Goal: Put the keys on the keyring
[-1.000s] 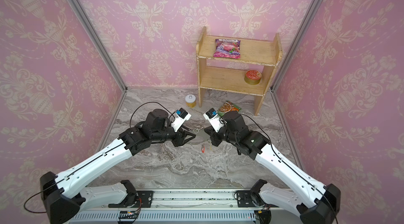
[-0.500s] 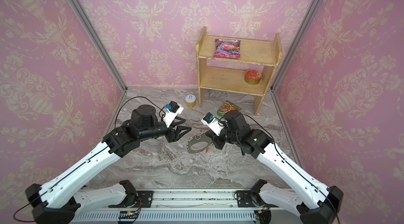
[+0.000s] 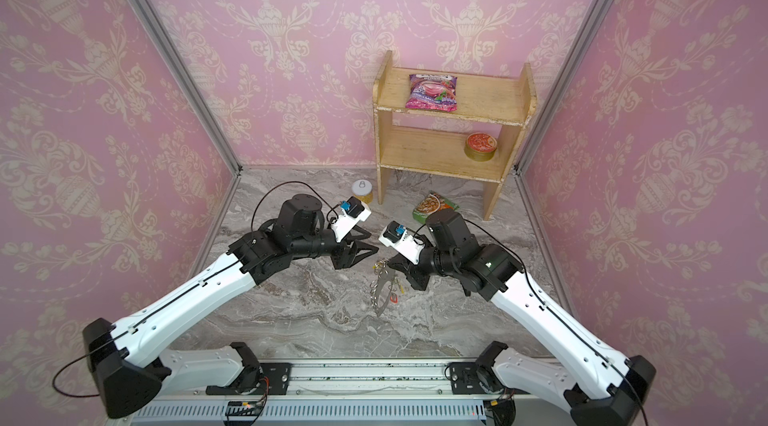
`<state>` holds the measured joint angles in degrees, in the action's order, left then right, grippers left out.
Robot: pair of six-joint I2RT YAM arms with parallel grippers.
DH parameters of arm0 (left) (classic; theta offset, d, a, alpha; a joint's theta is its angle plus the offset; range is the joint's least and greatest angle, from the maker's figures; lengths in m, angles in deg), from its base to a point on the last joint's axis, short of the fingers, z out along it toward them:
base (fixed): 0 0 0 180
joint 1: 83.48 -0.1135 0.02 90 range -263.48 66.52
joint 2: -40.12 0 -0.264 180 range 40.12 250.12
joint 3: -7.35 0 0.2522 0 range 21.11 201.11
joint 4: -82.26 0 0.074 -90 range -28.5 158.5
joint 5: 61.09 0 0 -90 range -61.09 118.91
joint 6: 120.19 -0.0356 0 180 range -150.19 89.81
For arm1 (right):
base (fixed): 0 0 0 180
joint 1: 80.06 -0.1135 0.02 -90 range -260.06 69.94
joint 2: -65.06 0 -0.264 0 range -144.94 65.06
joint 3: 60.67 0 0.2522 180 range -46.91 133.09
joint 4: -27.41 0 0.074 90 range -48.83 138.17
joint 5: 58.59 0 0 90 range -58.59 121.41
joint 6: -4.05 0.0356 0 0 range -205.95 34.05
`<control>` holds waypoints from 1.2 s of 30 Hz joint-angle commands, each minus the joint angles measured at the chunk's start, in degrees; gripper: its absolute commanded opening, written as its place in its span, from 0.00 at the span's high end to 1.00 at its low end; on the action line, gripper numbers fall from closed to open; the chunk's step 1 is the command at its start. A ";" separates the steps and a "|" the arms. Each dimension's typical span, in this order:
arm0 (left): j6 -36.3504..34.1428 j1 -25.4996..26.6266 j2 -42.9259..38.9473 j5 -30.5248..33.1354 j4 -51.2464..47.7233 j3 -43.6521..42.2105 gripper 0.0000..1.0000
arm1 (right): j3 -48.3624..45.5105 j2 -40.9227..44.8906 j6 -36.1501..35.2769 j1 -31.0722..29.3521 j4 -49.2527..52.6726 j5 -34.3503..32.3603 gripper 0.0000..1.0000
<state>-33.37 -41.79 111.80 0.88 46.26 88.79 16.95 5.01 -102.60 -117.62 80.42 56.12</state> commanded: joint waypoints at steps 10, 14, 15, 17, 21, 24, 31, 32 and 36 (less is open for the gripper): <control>-5.35 0.19 -1.31 -7.28 2.99 0.13 0.48 | 5.40 -1.34 -2.35 0.31 1.61 3.58 1.00; -6.32 0.30 -1.81 -9.05 3.34 -0.37 0.49 | 5.67 -1.23 -2.47 0.39 1.98 3.56 1.00; -6.60 0.45 -1.68 -9.14 2.97 -0.28 0.49 | 5.75 -1.21 -2.50 0.39 1.91 3.71 1.00; -7.36 0.67 -1.46 -9.36 2.20 -0.03 0.49 | 5.93 -1.28 -2.34 0.46 1.98 3.79 1.00; -7.45 1.15 -1.39 -10.20 2.26 -0.31 0.49 | 5.93 -1.15 -2.25 0.42 1.98 3.73 1.00; -7.70 1.38 -1.09 -9.69 2.18 -0.44 0.49 | 5.58 -0.82 -1.91 0.39 1.28 4.42 1.00; -8.67 2.21 -0.14 -7.41 2.15 0.17 0.49 | 5.67 -0.77 -2.00 0.38 1.60 5.21 1.00; -8.77 2.26 -0.05 -7.11 2.00 0.18 0.49 | 5.67 -0.68 -2.00 0.38 1.58 5.34 1.00; -9.18 2.58 0.39 -6.86 1.60 0.25 0.50 | 5.49 -0.35 -2.16 0.39 1.43 5.52 1.00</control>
<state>-40.78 -39.73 111.60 -6.61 48.68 88.79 20.66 3.46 -104.00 -117.62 83.54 59.27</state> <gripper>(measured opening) 0.503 0.036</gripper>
